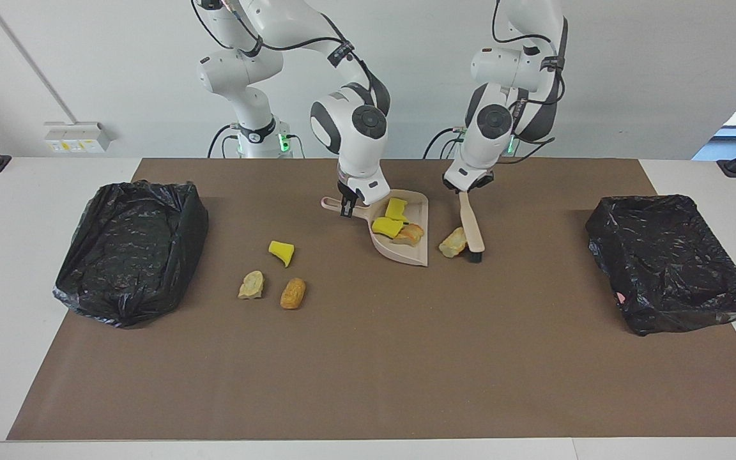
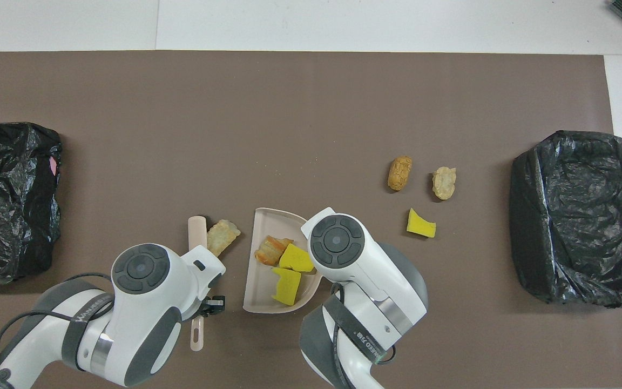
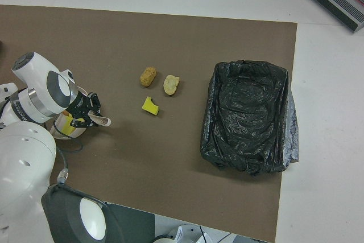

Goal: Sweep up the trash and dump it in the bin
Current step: 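Brush the remaining bread chunk into the dustpan with the left gripper, then carry the dustpan to the nearby bin and tip it with the right gripper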

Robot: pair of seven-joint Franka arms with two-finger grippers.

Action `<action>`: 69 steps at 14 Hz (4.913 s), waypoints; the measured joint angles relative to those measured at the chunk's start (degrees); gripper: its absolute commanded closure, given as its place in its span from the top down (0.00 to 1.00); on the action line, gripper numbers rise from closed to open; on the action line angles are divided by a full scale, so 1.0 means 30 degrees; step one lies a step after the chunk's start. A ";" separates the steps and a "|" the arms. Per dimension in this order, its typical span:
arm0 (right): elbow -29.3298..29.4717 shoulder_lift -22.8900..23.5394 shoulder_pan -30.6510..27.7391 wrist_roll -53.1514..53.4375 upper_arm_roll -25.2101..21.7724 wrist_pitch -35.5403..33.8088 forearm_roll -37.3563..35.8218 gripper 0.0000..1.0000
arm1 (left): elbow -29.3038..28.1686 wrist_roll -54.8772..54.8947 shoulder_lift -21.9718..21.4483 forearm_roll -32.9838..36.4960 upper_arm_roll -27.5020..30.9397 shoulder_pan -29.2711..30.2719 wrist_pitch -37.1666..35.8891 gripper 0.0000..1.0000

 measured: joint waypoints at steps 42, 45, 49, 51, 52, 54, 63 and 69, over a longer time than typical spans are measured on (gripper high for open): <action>0.5985 -0.3508 -1.4981 -0.7104 -0.0561 -0.7802 0.0329 0.00 | 0.0413 -0.9075 -0.1353 -0.3998 -0.0889 -0.8229 -0.0442 0.00; 0.7740 -0.2315 -1.7616 -0.9961 -0.0624 -0.8146 -0.1187 0.00 | 0.0088 -0.9212 -0.1131 -0.4201 -0.0891 -0.8733 0.0414 0.00; 0.9162 -0.0964 -2.0131 -1.2783 -0.0637 -0.7853 -0.3731 0.00 | -0.0200 -0.9531 -0.0545 -0.4236 -0.0888 -0.9156 0.1035 0.12; 0.9390 -0.0836 -2.0922 -1.3762 -0.0637 -0.7001 -0.5353 0.00 | -0.0272 -0.9889 0.0048 -0.4238 -0.0886 -0.9553 0.1863 0.34; 0.9422 -0.0838 -2.1078 -1.3921 -0.0634 -0.6808 -0.6134 0.00 | -0.0235 -1.0003 0.0210 -0.4240 -0.0888 -0.9683 0.2022 0.56; 0.9361 -0.0838 -2.1037 -1.3958 -0.0538 -0.6776 -0.7616 0.00 | -0.0116 -1.0073 0.0332 -0.4245 -0.0850 -0.9718 0.2038 1.00; 0.5830 -0.2184 -1.9247 -1.2105 -0.0284 -0.4702 -1.2291 0.00 | 0.3556 -0.8745 0.0261 -0.0094 -0.0200 -0.4765 -0.0321 1.00; 0.5149 -0.2306 -1.9253 -1.1739 -0.0293 -0.3864 -1.4547 0.00 | 1.0199 -0.3522 0.0250 0.3735 -0.0055 0.0202 -0.3231 1.00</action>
